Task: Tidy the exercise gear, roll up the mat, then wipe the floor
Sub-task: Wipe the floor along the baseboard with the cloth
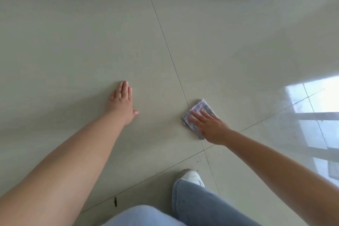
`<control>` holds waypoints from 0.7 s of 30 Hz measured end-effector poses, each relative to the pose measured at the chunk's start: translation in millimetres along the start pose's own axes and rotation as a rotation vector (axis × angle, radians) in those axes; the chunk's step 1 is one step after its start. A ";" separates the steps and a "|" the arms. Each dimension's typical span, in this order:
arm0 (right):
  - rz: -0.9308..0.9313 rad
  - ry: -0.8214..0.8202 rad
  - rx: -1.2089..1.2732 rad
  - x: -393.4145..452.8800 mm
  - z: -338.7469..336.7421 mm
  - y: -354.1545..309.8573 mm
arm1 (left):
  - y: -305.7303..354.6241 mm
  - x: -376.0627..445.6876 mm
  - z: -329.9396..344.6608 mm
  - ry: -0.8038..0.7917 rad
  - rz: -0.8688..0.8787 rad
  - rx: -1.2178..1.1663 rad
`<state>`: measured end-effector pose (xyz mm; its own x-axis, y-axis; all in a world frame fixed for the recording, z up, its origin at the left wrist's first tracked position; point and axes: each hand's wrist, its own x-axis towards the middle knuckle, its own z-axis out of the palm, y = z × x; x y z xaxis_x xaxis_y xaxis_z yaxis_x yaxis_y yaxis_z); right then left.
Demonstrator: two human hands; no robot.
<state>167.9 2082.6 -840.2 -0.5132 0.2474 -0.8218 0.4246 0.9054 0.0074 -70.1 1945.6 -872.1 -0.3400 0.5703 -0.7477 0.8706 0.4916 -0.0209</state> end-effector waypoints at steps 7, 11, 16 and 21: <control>-0.051 -0.033 -0.147 -23.6 -25.3 -25.6 | 21.2 -19.8 -15.9 0.070 0.125 -0.060; -0.124 0.005 -0.319 -13.1 -26.0 -0.3 | 39.6 -9.8 -19.0 0.098 0.166 -0.040; -0.178 0.092 -0.191 11.0 6.8 17.3 | 56.6 2.7 -28.7 0.094 0.080 -0.032; -0.188 0.256 0.116 22.4 42.9 49.6 | 120.3 10.9 -58.0 0.115 0.157 0.076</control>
<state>209.5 2118.2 -882.7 -0.7550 0.1714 -0.6329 0.3791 0.9016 -0.2081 10.3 2049.1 -844.2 -0.2323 0.7095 -0.6653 0.9389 0.3423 0.0371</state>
